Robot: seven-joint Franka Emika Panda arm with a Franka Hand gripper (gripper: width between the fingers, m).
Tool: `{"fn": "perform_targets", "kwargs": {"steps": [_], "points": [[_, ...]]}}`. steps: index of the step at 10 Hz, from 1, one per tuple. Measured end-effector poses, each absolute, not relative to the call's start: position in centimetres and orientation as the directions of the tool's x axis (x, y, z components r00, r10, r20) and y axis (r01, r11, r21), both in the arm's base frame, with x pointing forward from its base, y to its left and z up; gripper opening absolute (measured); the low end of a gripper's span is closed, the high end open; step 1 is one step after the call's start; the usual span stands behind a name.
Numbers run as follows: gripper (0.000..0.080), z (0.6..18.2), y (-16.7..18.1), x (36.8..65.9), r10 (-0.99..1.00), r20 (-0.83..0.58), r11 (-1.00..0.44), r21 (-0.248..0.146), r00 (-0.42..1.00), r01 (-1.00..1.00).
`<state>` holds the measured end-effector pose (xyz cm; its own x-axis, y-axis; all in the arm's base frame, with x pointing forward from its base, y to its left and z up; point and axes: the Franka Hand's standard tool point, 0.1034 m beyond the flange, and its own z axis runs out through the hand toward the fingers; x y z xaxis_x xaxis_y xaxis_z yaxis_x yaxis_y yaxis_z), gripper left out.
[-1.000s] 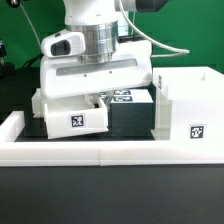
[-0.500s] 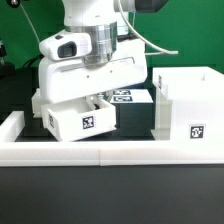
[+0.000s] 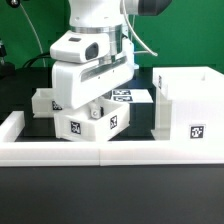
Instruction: Assemble drawer
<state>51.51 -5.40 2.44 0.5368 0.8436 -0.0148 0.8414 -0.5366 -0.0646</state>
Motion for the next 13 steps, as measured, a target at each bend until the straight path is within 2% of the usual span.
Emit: {"fn": "perform_targets", "kwargs": {"steps": [6, 10, 13], "points": [[0.0042, 2.4, -6.3, 51.4, 0.970, -0.017, -0.241, -0.065, 0.241, 0.968], [0.0042, 2.4, -6.6, 51.5, 0.997, -0.029, 0.073, -0.073, -0.075, 0.995], [0.0042, 2.1, -5.8, 51.8, 0.998, -0.025, 0.055, -0.077, -0.057, 0.996]]}}
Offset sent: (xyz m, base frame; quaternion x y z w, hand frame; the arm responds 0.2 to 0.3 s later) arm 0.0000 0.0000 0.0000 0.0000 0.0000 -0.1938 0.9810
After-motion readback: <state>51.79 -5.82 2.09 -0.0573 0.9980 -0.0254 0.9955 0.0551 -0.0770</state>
